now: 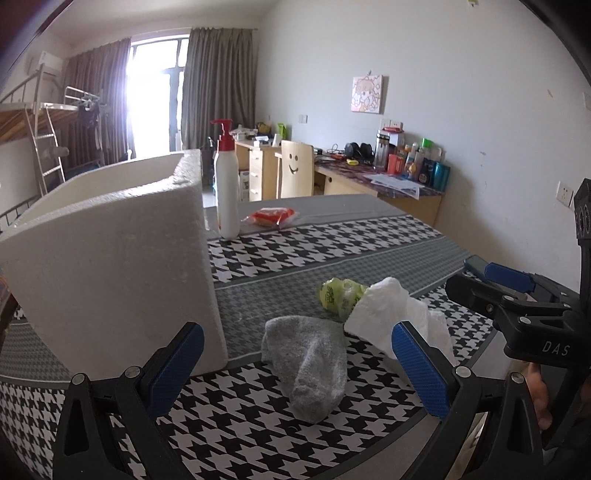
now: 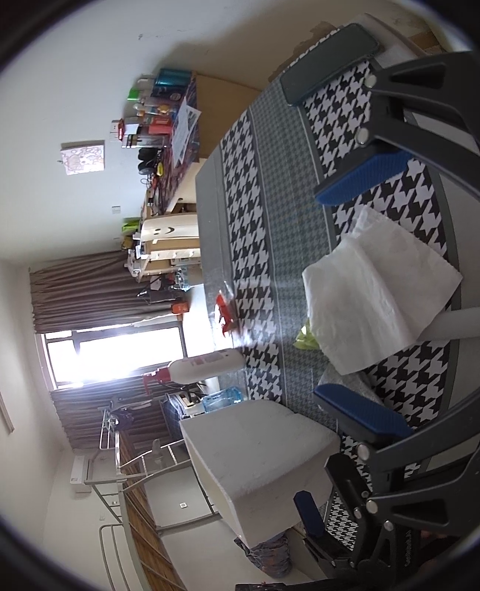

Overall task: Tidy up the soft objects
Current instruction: 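Move both tools back toward the remaining grey cloth, tissue and bag, then lower the left tool onto the grey sock while the right tool reaches the white tissue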

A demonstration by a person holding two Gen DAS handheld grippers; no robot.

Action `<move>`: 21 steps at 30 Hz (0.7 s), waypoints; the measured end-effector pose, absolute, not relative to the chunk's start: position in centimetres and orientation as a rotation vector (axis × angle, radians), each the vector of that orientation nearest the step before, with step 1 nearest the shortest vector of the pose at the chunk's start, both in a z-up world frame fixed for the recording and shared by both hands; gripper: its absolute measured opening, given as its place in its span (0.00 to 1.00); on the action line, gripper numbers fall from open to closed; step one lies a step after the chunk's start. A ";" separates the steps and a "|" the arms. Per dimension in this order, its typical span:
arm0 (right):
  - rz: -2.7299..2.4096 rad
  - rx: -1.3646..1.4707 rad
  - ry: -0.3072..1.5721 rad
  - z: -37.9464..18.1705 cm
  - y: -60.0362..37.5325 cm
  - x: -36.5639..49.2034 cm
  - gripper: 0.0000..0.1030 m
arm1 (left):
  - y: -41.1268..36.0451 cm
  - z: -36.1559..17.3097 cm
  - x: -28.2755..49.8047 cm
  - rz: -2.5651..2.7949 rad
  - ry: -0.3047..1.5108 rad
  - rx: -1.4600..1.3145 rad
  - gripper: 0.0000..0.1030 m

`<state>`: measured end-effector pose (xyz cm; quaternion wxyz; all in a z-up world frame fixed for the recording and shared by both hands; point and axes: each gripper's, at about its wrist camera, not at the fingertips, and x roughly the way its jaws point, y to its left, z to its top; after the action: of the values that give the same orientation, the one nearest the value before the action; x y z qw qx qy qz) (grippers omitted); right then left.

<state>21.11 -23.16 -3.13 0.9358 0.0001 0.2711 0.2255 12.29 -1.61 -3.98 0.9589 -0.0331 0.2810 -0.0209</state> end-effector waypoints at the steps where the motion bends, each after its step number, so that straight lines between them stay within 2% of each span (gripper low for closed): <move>1: 0.460 -0.001 0.557 -3.2 -23.2 21.1 0.96 | -1.6 -4.1 12.3 -0.042 0.573 -0.067 0.99; 21: 0.433 -0.007 0.622 -5.3 -23.8 22.0 0.96 | -2.5 -6.0 14.3 -0.035 0.646 -0.060 0.99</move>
<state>21.99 -23.76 -5.34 0.9291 -0.0036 0.3034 0.2112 14.28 -2.48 -6.02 0.9476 -0.0296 0.3175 -0.0170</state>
